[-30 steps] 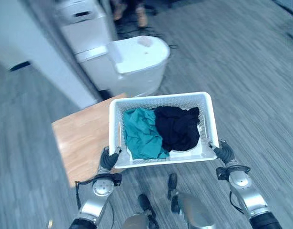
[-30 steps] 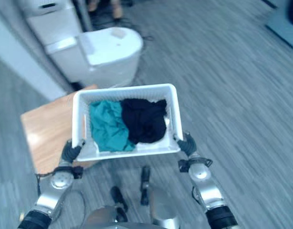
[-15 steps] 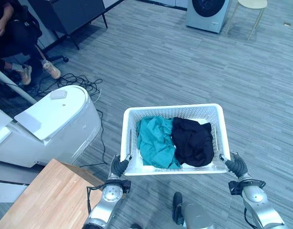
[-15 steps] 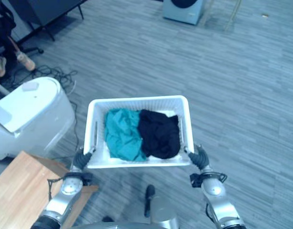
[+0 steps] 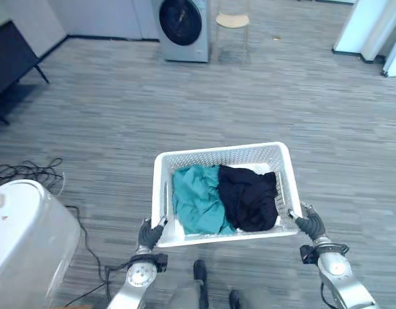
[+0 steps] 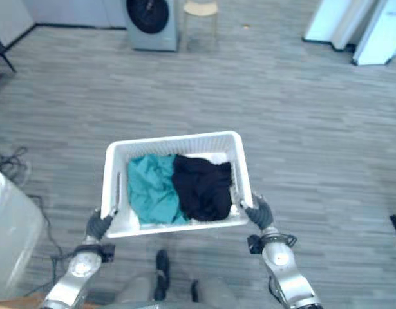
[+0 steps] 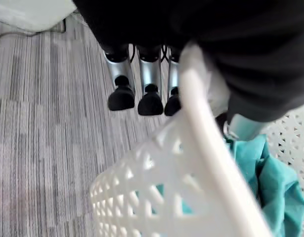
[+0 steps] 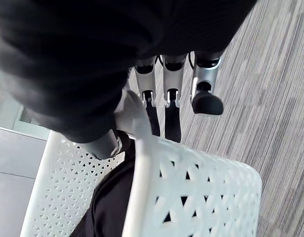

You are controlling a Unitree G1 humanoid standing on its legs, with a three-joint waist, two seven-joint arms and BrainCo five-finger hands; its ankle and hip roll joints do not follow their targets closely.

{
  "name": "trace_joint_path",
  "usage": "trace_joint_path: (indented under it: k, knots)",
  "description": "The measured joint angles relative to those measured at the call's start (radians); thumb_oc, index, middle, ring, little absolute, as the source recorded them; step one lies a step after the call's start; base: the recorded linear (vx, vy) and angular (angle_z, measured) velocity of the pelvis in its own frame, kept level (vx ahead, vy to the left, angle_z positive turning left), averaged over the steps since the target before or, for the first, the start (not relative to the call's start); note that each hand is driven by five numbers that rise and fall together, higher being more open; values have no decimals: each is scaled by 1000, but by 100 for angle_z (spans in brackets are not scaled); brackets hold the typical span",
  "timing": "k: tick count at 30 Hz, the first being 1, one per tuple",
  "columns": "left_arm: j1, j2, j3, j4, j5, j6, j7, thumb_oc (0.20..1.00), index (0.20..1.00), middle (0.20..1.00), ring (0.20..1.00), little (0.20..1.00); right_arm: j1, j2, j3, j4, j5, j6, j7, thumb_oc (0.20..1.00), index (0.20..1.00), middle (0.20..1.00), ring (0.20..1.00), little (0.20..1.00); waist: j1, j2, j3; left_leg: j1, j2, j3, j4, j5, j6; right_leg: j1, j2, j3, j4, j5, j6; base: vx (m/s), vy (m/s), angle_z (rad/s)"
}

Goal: Grab the laundry basket,head to the washer,open it,put in the laundry and shut it.

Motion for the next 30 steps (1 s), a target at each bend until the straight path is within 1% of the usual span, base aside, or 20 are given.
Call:
trace_joint_path:
  k: [1,2,3,4,5,6,8,10,11,14,15,18,19,20,21,22,24,26,29,30]
  knots:
    - [18,-13,6,-1,1,0,3,200,200,200,200,200,-1,-54,23,-32,-1,-5,6,200,200,200,200,200,15,63,-3,110,36,-6,-95,11,0,-12,7,-37,136,-6,88,217,33,-125]
    - [7,-2,8,4,1,1,1,200,200,200,200,200,19,-40,36,-41,-1,-5,3,200,200,200,200,200,-7,51,-5,135,5,-21,-109,-3,1,-22,-36,-38,203,12,116,389,48,-68]
    - [-1,1,20,3,1,1,4,200,200,200,200,200,21,-33,33,-42,0,-4,0,200,200,200,200,200,-13,43,-5,166,-18,-21,-153,31,30,-24,-97,-115,254,9,110,348,14,-10]
    - [-10,2,24,3,1,1,4,200,200,200,200,200,20,-23,27,-42,0,-3,-2,200,200,200,200,200,-14,45,-4,187,-18,-21,-187,35,44,-26,-114,-138,233,2,98,369,-11,-36]
    - [-32,7,24,3,1,1,4,200,200,200,200,200,7,-24,19,-41,0,-4,2,200,200,200,200,200,-10,80,22,213,0,-21,-224,37,47,-61,-122,-219,185,-22,55,460,-91,-55]
    - [-37,8,28,3,1,1,3,200,200,200,200,200,-10,-24,19,-37,0,-2,3,200,200,200,200,200,-8,112,41,226,22,-18,-245,58,37,-86,-113,-268,106,-15,55,376,-84,-40]
    - [-35,9,39,4,1,0,-5,200,200,200,200,200,-7,-27,28,-36,1,-3,6,200,200,200,200,200,-14,117,46,258,23,-31,-293,61,19,-148,-100,-304,-36,44,69,282,-78,-6]
    - [-31,3,38,13,1,1,-12,200,200,200,200,200,-5,-24,27,-28,1,2,6,200,200,200,200,200,-20,111,53,297,16,-43,-329,59,5,-202,-95,-323,-189,152,67,417,-139,31]
    - [-28,2,37,38,1,0,-23,200,200,200,200,200,-5,-18,29,-24,0,2,10,200,200,200,200,200,-36,95,55,332,2,-56,-342,51,-3,-203,-107,-321,-303,235,87,249,-100,48]
    - [-3,-1,32,35,1,-1,-26,200,200,200,200,200,6,-14,29,-12,0,2,13,200,200,200,200,200,-38,73,52,404,-16,-89,-375,16,-30,-209,-141,-317,-366,314,81,449,-179,48]
    - [12,-15,23,35,2,-1,-25,200,200,200,200,200,12,-8,27,3,0,2,17,200,200,200,200,200,-39,75,53,434,-11,-116,-377,-22,-39,-194,-140,-299,-301,313,72,636,-303,55]
    - [35,-34,-4,38,2,0,-24,200,200,200,200,200,46,-4,-4,48,2,-5,34,200,200,200,200,200,-47,119,36,415,65,-121,-200,-93,-104,-130,-88,-332,-277,384,35,257,-200,64]
    - [45,-32,-1,34,2,1,-24,200,200,200,200,200,47,-3,0,43,2,-1,36,200,200,200,200,200,-38,104,34,408,70,-114,-167,-87,-100,-119,-82,-325,-276,429,-7,421,-462,6]
    - [66,-32,-2,33,1,0,-25,200,200,200,200,200,31,-26,8,32,1,-10,42,200,200,200,200,200,-30,113,27,394,100,-102,-106,-67,-111,-100,-39,-335,-275,377,-86,412,-462,25]
    - [34,-21,-9,40,0,1,-29,200,200,200,200,200,27,-18,-10,33,2,-15,41,200,200,200,200,200,-44,99,38,268,116,-91,111,-67,-116,-96,-41,-340,-279,362,-116,452,-306,8]
    - [0,-23,-5,35,1,1,-29,200,200,200,200,200,20,-11,-20,35,4,-4,38,200,200,200,200,200,-6,53,58,149,141,-71,355,-13,-104,-67,-43,-322,-287,379,-123,363,-98,8]
    - [7,-23,-11,40,-1,3,-33,200,200,200,200,200,15,-9,-22,28,4,-9,35,200,200,200,200,200,0,37,63,94,131,-73,375,-42,-116,16,-29,-303,-333,345,-132,482,-60,-14]
    - [15,-29,-6,17,0,0,-33,200,200,200,200,200,24,-14,-29,12,6,-11,32,200,200,200,200,200,9,30,65,30,84,-34,204,-38,-111,98,-21,-293,-404,314,-131,535,34,-23]
    - [9,-31,5,18,0,1,-37,200,200,200,200,200,22,-15,-23,16,12,-9,32,200,200,200,200,200,18,52,63,-12,68,33,-97,25,-83,180,15,-292,-465,295,-98,599,65,-25]
    - [15,-38,17,19,1,1,-37,200,200,200,200,200,15,-14,-14,26,12,-9,32,200,200,200,200,200,34,67,66,-21,55,-14,-334,84,-108,223,50,-282,-468,252,-107,522,75,-32]
